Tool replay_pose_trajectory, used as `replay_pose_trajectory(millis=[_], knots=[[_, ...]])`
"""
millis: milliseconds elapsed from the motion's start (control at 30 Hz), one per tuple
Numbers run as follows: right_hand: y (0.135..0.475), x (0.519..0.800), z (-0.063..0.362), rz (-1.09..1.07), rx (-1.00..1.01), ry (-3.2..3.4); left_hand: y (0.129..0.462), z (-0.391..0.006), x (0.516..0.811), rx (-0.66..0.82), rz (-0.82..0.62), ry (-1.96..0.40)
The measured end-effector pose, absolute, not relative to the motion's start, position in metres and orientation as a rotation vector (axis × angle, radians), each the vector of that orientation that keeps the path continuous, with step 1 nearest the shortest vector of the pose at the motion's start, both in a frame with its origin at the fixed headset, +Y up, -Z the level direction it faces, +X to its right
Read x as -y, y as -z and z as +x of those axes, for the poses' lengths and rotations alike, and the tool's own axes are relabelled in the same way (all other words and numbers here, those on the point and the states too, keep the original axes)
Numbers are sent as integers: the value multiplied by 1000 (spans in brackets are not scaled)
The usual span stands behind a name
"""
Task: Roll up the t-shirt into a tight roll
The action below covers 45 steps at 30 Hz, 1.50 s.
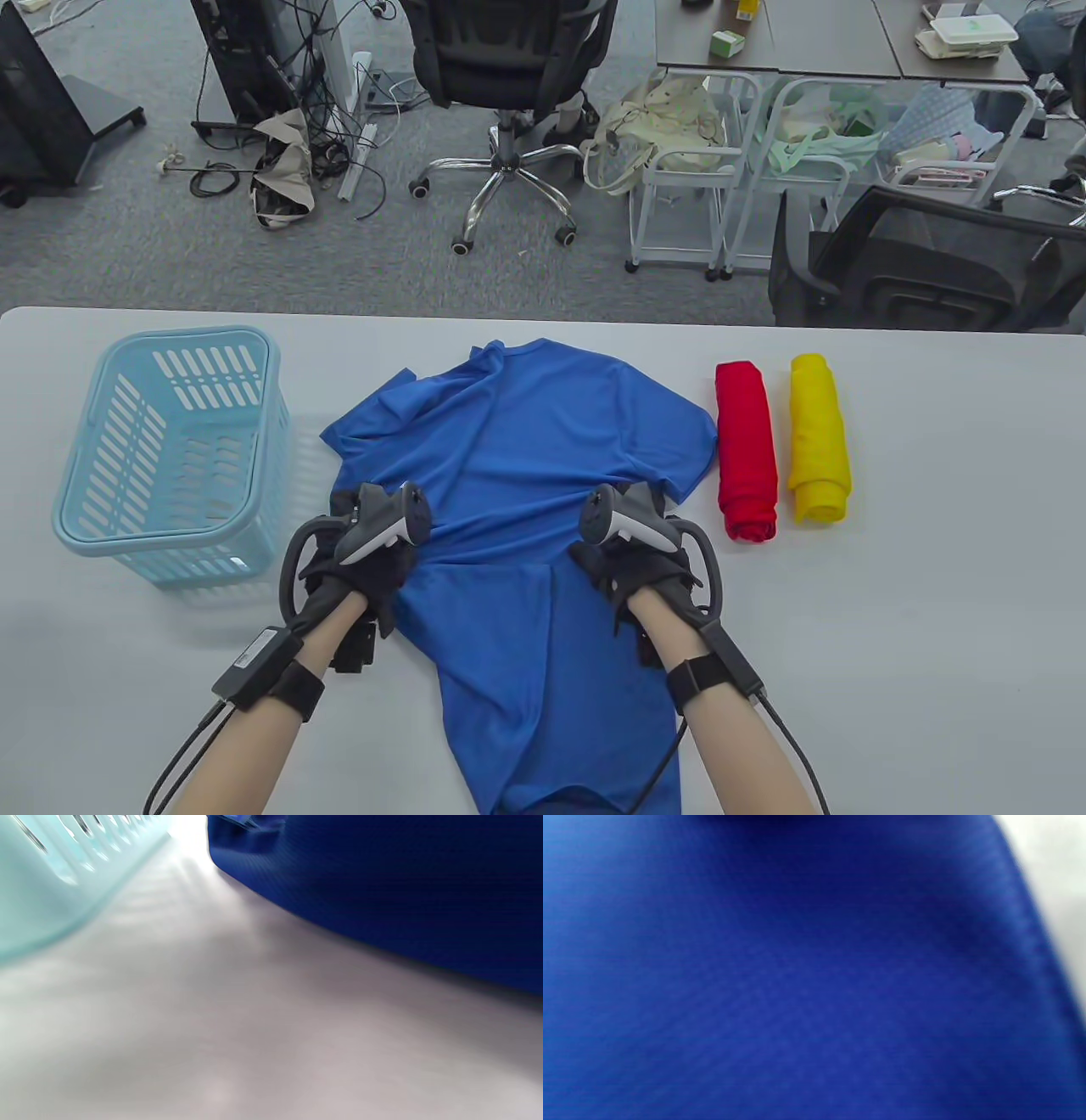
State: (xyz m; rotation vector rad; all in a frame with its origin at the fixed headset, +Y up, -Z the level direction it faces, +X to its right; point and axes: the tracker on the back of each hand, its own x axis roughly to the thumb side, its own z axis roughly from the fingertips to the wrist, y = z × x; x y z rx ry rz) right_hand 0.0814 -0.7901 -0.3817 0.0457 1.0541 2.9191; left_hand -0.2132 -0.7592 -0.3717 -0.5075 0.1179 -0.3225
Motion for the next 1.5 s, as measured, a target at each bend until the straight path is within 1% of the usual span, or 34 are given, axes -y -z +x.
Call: replay_pose_trajectory(millis=[33, 100, 133, 200, 233, 267, 300, 367, 400, 433, 467, 500, 600, 667, 733, 833, 900, 967, 1033, 1067, 1133, 1167, 1200, 1233, 1267, 1333, 1367, 1400, 1433, 1500], knots=[[383, 790, 81, 41, -1050, -2925, 370, -210, 756, -118, -495, 374], [386, 786, 78, 11, -1052, -2960, 362, -194, 747, -61, -402, 396], [386, 784, 77, -8, -1047, -2976, 360, -186, 744, -30, -390, 368], [381, 771, 68, -135, -950, -3140, 354, -167, 741, 23, -401, 274], [375, 764, 62, -140, -873, -3230, 351, -158, 742, 41, -421, 234], [366, 756, 55, -44, -796, -3315, 350, -146, 747, 84, -440, 232], [359, 752, 51, 27, -777, -3324, 350, -139, 753, 104, -459, 246], [342, 750, 49, 175, -818, -3239, 351, -134, 768, 119, -515, 257], [333, 756, 52, 238, -902, -3142, 350, -135, 773, 130, -524, 256], [330, 759, 54, 240, -936, -3117, 349, -137, 774, 150, -529, 243], [327, 766, 60, 208, -961, -3111, 346, -144, 774, 210, -542, 204], [329, 773, 69, 164, -892, -3195, 340, -154, 774, 287, -575, 145], [337, 777, 83, 105, -929, -3088, 324, -184, 773, 367, -642, 108], [344, 777, 85, 80, -940, -3053, 315, -212, 768, 319, -614, 183], [349, 777, 85, 70, -941, -3076, 310, -237, 760, 273, -626, 255], [353, 778, 87, 55, -948, -3043, 304, -268, 749, 247, -650, 287], [353, 778, 90, 62, -954, -3024, 302, -278, 740, 211, -644, 251], [353, 777, 91, 48, -950, -3026, 302, -281, 727, 152, -571, 215], [349, 769, 88, 57, -949, -3021, 302, -275, 714, 137, -494, 135], [341, 760, 82, 113, -924, -3017, 303, -269, 708, 126, -448, 56], [328, 748, 69, 238, -826, -3042, 306, -255, 708, 119, -397, -40], [317, 741, 60, 313, -780, -3086, 310, -244, 715, 101, -387, -56], [311, 740, 55, 366, -777, -3104, 313, -234, 724, 68, -395, -31], [305, 742, 51, 428, -813, -3104, 316, -226, 735, 33, -377, 40], [302, 749, 50, 480, -910, -3069, 318, -219, 748, 31, -360, 146], [299, 766, 56, 447, -1051, -3033, 317, -213, 768, 28, -374, 275], [300, 772, 59, 436, -1002, -3066, 313, -213, 769, 45, -337, 320], [302, 774, 63, 422, -974, -3078, 312, -214, 768, 89, -333, 315], [306, 775, 69, 380, -966, -3011, 308, -218, 767, 201, -452, 250], [313, 775, 72, 340, -975, -3004, 298, -235, 767, 341, -630, 121]])
